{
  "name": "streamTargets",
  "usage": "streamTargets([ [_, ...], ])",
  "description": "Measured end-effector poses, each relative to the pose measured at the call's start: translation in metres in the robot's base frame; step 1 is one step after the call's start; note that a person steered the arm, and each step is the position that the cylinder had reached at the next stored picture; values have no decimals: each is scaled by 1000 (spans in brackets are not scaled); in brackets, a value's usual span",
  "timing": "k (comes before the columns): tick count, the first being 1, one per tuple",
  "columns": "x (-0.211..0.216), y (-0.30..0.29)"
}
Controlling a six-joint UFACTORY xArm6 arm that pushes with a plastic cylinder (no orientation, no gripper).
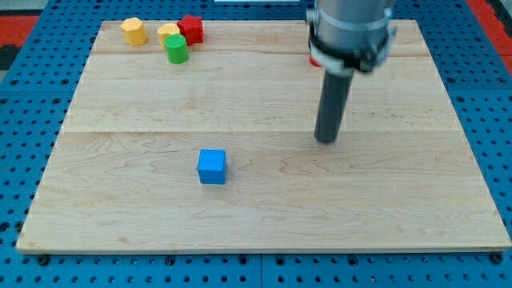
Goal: Move the blue cube to the vertical bottom of the red circle
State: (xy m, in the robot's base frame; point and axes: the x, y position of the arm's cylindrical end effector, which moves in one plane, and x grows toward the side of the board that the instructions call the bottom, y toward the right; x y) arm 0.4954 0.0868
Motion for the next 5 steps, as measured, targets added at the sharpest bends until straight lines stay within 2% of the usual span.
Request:
streamTargets([
  [1,55,-70],
  [2,70,-139],
  [3,35,-184],
  [5,-62,-89],
])
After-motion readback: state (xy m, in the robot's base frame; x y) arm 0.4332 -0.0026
